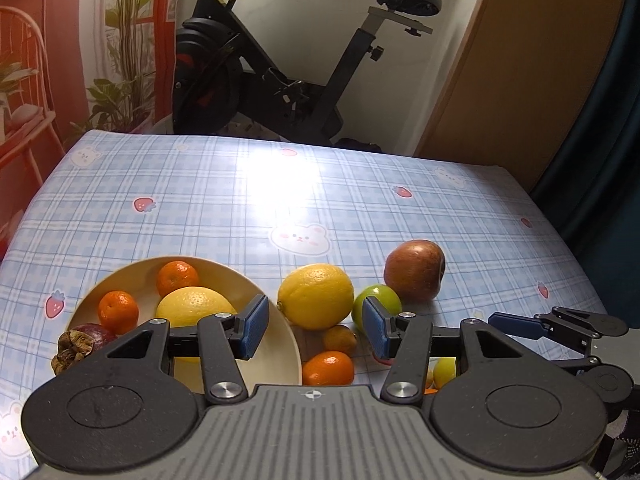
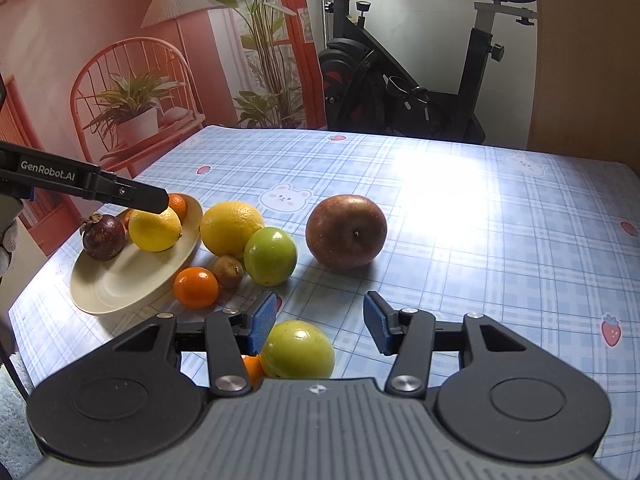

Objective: Organize fruits
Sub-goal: 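Move the left gripper to the red apple beside the pile, then close the left gripper on the red apple and lift it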

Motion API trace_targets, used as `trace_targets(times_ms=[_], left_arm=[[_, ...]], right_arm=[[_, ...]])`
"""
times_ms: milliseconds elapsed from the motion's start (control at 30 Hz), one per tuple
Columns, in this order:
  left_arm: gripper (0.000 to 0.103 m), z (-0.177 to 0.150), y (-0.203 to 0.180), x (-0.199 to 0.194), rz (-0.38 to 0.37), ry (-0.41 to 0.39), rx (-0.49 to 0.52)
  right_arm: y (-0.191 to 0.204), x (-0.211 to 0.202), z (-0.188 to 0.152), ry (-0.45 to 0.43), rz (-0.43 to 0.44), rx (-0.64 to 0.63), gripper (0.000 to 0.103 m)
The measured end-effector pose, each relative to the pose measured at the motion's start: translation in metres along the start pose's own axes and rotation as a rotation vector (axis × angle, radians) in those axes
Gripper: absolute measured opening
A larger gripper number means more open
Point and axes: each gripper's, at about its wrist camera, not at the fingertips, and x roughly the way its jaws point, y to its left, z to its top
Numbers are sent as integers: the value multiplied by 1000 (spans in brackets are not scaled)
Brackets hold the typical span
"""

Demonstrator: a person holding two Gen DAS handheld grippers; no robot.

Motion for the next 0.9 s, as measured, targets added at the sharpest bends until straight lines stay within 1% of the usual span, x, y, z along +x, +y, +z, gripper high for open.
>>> trace_targets(times_ms=[200,300,433,533,700,900], left_arm=[[54,12,-4,5,-23,-1,-13],[54,26,-11,17,-68,23,-17],[54,44,-30,40,-128,46,-8],[54,52,-49,64,-186,106,24],[54,53,-71,98,-196,168,61],[54,54,-81,119,-218,204,89]], right_arm=[[-5,8,5,2,-16,-5,52],[-9,18,10,7,-44,-11,52],[-13,35,15,8,-66,-31,53],[-19,47,16,14,-54,-28,56],[-22,64,19,23,-39,-56,59],[-23,79,19,29,-11,-81,60]])
